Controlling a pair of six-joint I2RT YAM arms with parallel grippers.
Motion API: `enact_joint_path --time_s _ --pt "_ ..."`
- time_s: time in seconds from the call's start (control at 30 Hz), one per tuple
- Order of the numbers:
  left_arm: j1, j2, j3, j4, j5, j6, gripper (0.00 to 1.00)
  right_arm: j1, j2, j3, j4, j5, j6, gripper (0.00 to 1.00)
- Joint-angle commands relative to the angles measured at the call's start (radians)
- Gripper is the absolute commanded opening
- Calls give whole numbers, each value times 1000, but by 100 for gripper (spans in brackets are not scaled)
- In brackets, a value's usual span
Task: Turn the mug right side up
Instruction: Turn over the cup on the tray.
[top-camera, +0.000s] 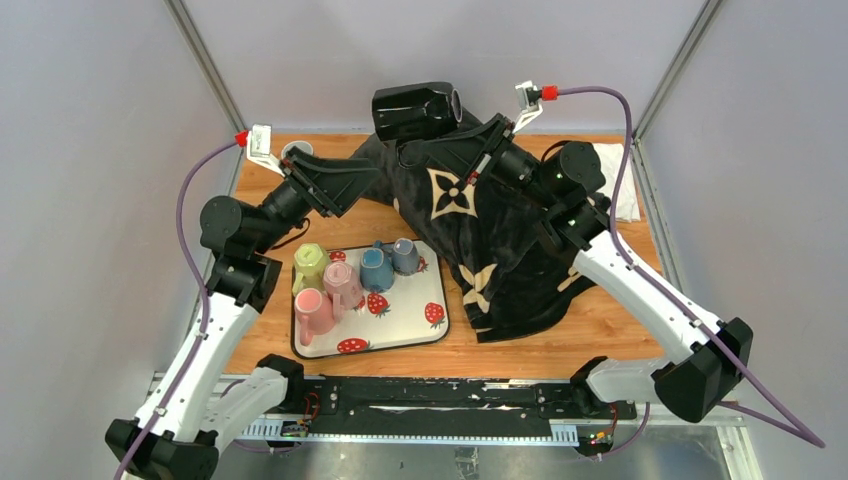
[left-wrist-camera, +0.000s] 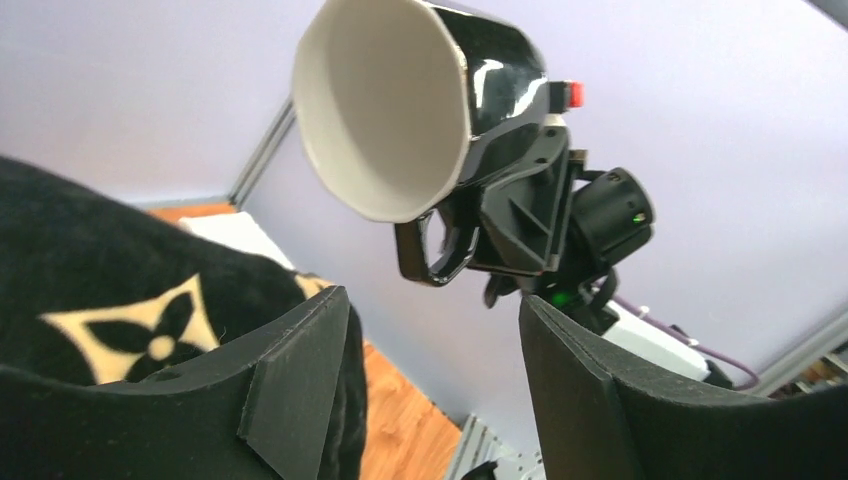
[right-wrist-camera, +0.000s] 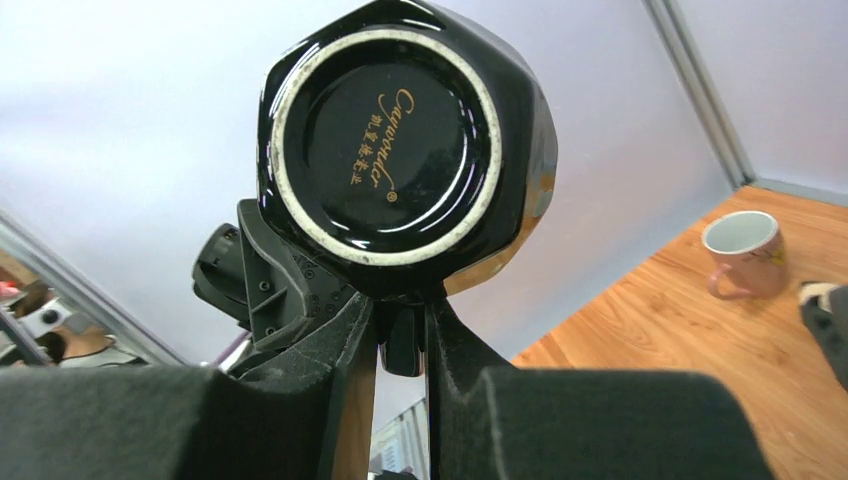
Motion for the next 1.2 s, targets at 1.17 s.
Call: enact_joint_path --time_s 1.17 --pt "-119 102 62 268 -50 -101 63 26 85 75 466 -151 243 0"
